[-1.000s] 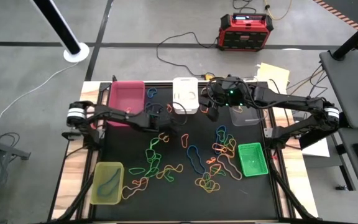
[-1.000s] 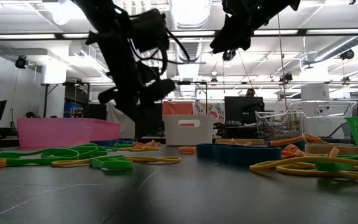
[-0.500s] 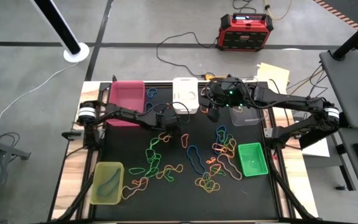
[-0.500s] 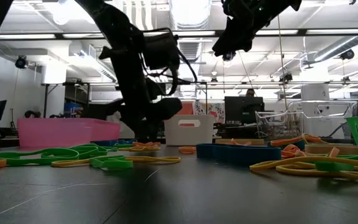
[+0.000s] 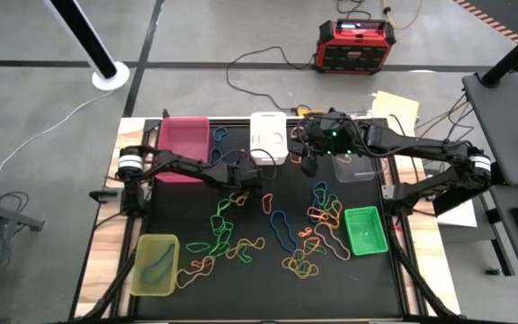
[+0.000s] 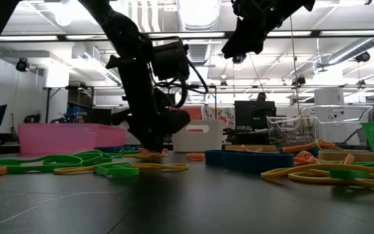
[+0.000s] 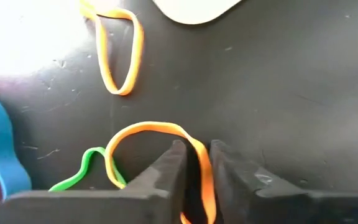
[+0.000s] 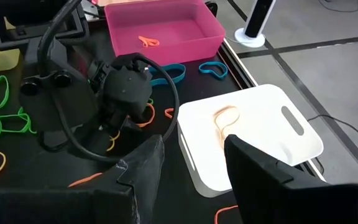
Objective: Sort rubber bands into baskets
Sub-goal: Put the orange rubber band into the pink bin
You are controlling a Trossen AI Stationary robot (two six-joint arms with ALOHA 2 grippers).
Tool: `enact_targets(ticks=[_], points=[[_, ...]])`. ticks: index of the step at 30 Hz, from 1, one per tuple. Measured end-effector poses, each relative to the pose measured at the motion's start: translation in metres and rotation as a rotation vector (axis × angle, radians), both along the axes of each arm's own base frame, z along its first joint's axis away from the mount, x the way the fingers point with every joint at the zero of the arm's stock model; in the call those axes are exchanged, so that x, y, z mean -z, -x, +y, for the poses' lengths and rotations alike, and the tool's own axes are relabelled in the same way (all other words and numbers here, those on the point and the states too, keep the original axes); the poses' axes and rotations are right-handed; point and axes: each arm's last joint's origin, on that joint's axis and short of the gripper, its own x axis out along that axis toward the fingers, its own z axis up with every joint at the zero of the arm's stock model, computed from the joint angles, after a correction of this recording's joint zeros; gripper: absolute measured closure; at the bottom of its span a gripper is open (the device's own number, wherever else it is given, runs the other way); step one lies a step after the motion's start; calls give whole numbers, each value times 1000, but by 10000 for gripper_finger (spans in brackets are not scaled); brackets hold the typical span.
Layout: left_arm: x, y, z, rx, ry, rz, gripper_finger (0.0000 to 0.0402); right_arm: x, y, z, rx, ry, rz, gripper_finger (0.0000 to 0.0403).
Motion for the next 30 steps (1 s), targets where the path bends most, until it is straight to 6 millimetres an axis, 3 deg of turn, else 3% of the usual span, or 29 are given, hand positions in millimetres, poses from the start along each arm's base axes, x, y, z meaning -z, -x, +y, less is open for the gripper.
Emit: enact_targets(ticks=[2, 9, 16, 23, 30], points=[[0, 0, 0, 6, -1, 2, 389, 0, 0, 0, 0, 0, 0, 236], [-8, 3, -5, 74, 11, 25, 401, 1, 0, 0, 0, 0, 3, 236], [-56, 13, -15, 290, 4, -39, 401, 1, 0, 0, -2, 3, 5, 236], [-112, 56, -17, 498, -8, -112, 402, 1, 0, -1, -11, 25, 5, 236], [-156, 122, 5, 399, -85, -121, 402, -1, -2, -3, -6, 127, -9, 236]])
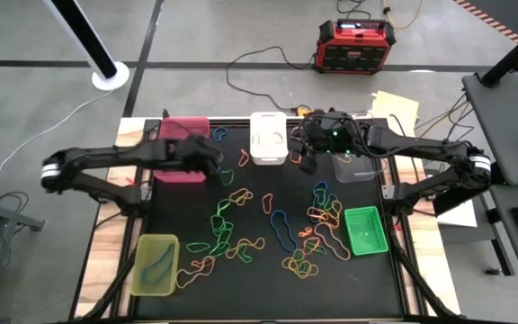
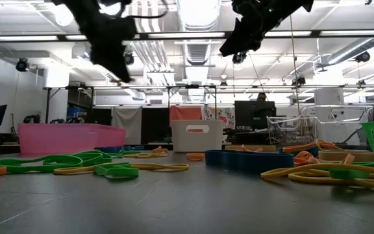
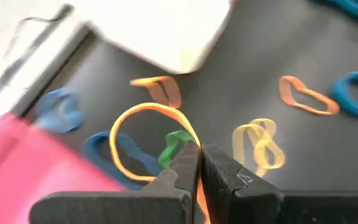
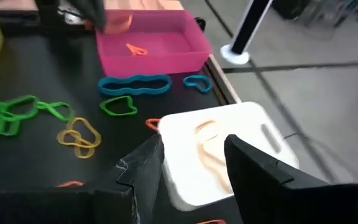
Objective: Sort rubber bands into baskets
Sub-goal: Put the orange rubber band into the pink bin, then put the blue rubber band into the yellow bin
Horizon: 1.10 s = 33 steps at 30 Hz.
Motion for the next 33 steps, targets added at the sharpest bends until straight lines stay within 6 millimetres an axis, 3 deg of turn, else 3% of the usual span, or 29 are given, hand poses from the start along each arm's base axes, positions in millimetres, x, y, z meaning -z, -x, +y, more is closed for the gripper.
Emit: enact_targets(ticks=[5, 14, 19, 24, 28, 33], points=[[-8, 39, 31, -197, -8, -10, 402, 0, -1, -4, -13, 128, 6, 236], [29, 69, 78, -447, 159, 48, 398, 3, 3, -23, 38, 195, -44, 236], [40, 75, 97, -505, 168, 99, 361, 10, 8, -31, 80, 162, -34, 236], [39, 75, 109, -493, 141, 129, 301, 13, 9, -32, 105, 119, -47, 236], [27, 70, 114, -435, 94, 124, 265, 13, 9, -31, 109, 72, -68, 236], [9, 59, 111, -293, 14, 1, 251, 17, 9, -27, 84, -90, -88, 236]])
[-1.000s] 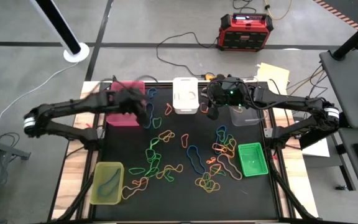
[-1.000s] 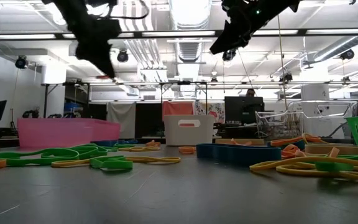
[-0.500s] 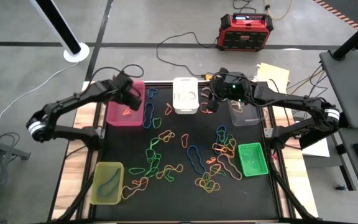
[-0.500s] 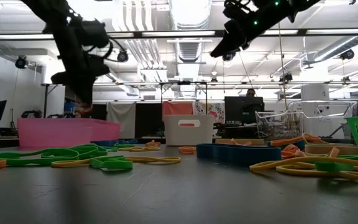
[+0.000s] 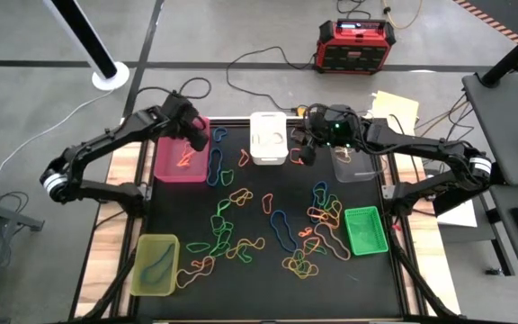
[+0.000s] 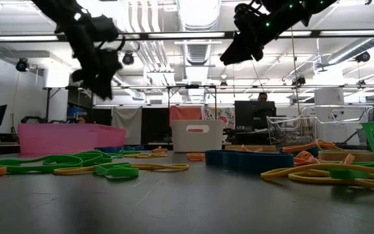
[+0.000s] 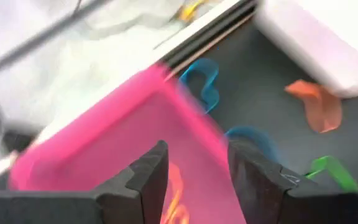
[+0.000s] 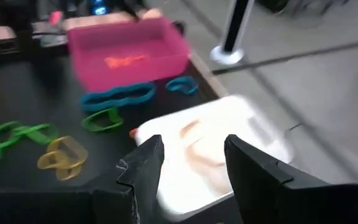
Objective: Sort rubber bands into baskets
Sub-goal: Put the blue rubber band into the yellow bin
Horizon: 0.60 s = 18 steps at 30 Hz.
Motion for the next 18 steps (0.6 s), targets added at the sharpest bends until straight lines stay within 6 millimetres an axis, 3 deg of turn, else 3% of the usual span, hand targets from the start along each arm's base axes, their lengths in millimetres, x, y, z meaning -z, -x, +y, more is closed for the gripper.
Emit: enact_targets(ticks=[9, 14, 18], points=[[-20, -22, -20, 309, -105, -189, 262, 22, 9, 34, 31, -391, 242, 236], [-24, -34, -35, 409, -141, -212, 269, 38, 16, 60, -35, -424, 488, 247], [-27, -43, -55, 493, -140, -232, 272, 54, 16, 68, -65, -384, 664, 264]])
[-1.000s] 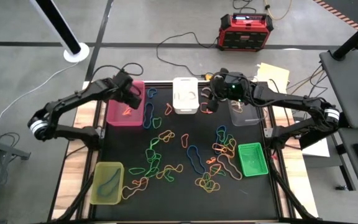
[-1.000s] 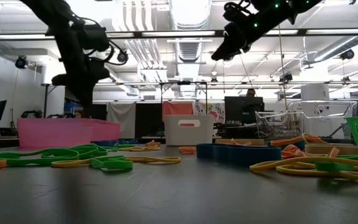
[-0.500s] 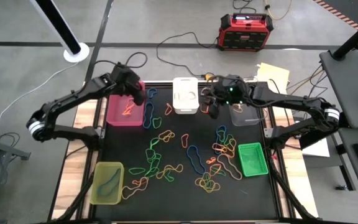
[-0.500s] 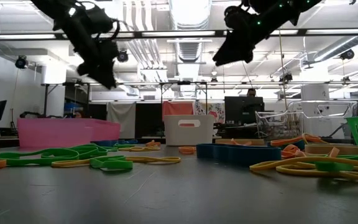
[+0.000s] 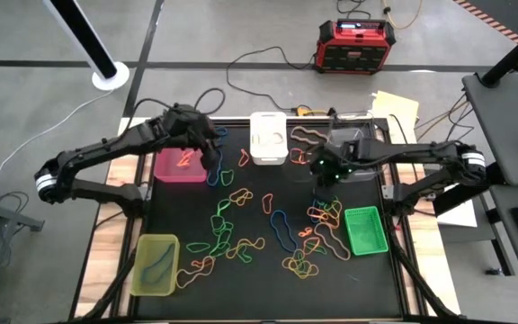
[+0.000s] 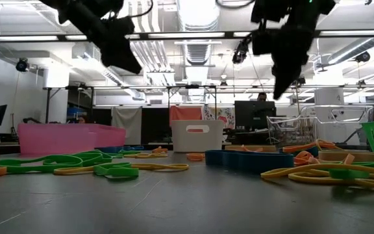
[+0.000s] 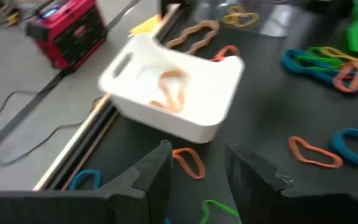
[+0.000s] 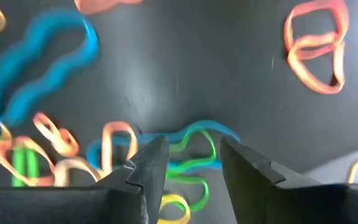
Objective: Sort rubber bands into baskets
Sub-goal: Put the blue rubber band into the yellow bin
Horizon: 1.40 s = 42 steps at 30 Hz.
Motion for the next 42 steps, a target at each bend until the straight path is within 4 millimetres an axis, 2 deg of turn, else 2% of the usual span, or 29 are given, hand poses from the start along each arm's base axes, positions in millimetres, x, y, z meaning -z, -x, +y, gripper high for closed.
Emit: enact_targets(ticks=[5, 9, 14, 18, 26, 37, 42], points=[[1, -3, -36, 106, 51, -14, 274, 23, -6, -3, -57, 39, 159, 279], [1, 1, -62, 162, 103, -50, 274, 39, -13, -8, -109, 65, 230, 277], [5, 17, -92, 186, 165, -80, 274, 55, -19, -12, -161, 149, 323, 263], [15, 31, -106, 115, 204, -83, 274, 62, -23, -15, -226, 163, 342, 253], [23, 45, -115, 53, 221, -123, 274, 74, -26, -28, -300, 175, 358, 247], [26, 46, -114, 45, 202, -117, 274, 96, -32, -36, -339, 165, 395, 255], [27, 46, -114, 52, 191, -111, 274, 104, -33, -38, -329, 153, 410, 280]])
